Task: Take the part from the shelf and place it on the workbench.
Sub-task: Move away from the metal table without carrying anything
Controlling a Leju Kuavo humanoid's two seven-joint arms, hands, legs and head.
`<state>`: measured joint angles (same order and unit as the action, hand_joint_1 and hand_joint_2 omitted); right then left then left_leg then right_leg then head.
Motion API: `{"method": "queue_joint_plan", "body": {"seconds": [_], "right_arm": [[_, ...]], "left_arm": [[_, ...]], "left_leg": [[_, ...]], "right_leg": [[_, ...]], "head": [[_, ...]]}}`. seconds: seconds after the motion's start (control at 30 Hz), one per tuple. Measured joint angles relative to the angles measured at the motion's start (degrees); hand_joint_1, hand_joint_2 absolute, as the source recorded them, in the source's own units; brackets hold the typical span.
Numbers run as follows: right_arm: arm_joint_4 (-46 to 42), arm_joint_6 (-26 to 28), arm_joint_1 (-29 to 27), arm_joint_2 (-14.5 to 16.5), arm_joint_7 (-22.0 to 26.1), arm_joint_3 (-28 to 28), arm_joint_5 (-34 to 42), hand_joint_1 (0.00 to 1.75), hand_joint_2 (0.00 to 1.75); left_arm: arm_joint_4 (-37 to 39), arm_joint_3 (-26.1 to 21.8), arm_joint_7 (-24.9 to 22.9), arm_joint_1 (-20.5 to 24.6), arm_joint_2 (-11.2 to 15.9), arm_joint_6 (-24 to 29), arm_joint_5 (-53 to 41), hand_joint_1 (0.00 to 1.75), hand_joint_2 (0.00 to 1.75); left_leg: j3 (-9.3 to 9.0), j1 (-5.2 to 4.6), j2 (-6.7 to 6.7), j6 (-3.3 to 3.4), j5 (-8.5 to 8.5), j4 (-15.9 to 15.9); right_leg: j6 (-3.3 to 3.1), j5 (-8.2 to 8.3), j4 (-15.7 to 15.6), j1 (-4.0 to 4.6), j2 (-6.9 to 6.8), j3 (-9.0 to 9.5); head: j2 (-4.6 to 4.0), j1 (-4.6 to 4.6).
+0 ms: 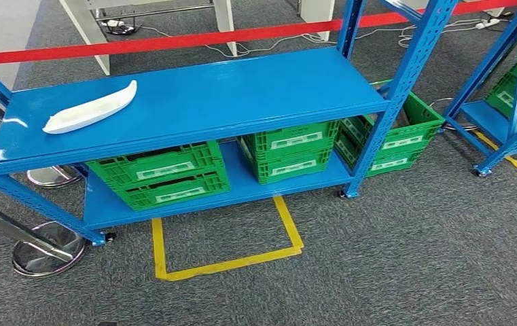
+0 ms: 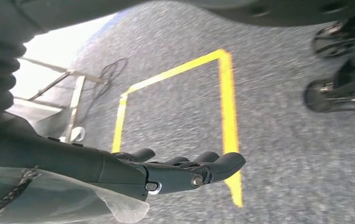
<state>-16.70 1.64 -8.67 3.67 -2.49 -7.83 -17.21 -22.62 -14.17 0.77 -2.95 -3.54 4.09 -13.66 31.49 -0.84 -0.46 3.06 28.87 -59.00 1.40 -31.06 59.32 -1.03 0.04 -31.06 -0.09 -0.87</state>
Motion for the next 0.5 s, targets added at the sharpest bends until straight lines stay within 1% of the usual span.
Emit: {"method": "queue_joint_plan", "body": {"seconds": [0.03,0.13,0.17,0.2,0.27,0.33,0.5], "right_arm": [[0.0,0.0,0.0,0.0,0.0,0.0,0.1,0.0,1.75],[-0.6,-0.2,0.2,-0.4,0.4,1.0,2.6,0.0,0.44],[-1.2,-0.4,0.2,-0.9,0.7,1.9,5.1,0.0,0.0],[-1.8,-0.6,0.3,-1.3,1.1,2.8,7.5,0.0,0.0],[-3.1,-1.0,0.3,-2.1,1.7,4.4,12.4,0.0,0.0],[-3.8,-1.2,0.3,-2.4,2.1,5.1,15.0,0.0,0.0],[-4.6,-1.6,0.4,-2.9,2.4,6.1,17.0,0.0,0.0]], "left_arm": [[0.0,0.1,0.0,0.0,0.0,0.0,0.1,0.0,0.0],[0.0,1.8,0.0,-0.9,0.4,-0.6,2.0,0.0,0.0],[0.0,3.5,-0.1,-1.7,0.7,-1.1,4.0,0.0,0.0],[0.0,5.1,-0.2,-2.4,1.1,-1.7,5.9,0.0,0.0],[0.0,8.3,-0.4,-3.7,1.8,-2.8,9.8,0.0,0.87],[0.0,9.7,-0.6,-4.3,2.1,-3.4,11.9,0.0,1.75],[0.0,11.5,-0.7,-5.0,2.6,-3.8,13.5,0.0,1.75]], "left_leg": [[0.0,0.0,0.0,0.0,0.0,0.0],[-0.04,0.06,-0.02,-0.09,-0.04,0.1],[-0.07,0.15,-0.03,-0.59,-0.03,0.1],[-0.08,0.27,-0.03,-1.18,0.0,0.1],[-0.1,0.47,-0.03,-2.34,0.1,0.2],[-0.1,0.49,-0.03,-2.53,0.14,0.2],[-0.09,0.45,-0.03,-2.58,0.18,0.2]], "right_leg": [[-0.01,-0.01,0.0,0.0,0.0,0.0],[-0.17,-0.08,0.0,0.09,-0.05,0.01],[-0.27,-0.13,0.0,0.18,-0.06,0.01],[-0.32,-0.16,0.0,0.27,-0.07,0.01],[-0.41,-0.22,0.1,0.4,-0.06,0.02],[-0.42,-0.22,0.1,0.4,-0.06,0.03],[-0.36,-0.18,-0.1,0.32,-0.08,0.14]], "head": [[0.0,0.0],[0.01,-0.01],[0.01,-0.01],[0.01,-0.02],[0.01,-0.03],[0.01,-0.03],[0.01,-0.04]]}}
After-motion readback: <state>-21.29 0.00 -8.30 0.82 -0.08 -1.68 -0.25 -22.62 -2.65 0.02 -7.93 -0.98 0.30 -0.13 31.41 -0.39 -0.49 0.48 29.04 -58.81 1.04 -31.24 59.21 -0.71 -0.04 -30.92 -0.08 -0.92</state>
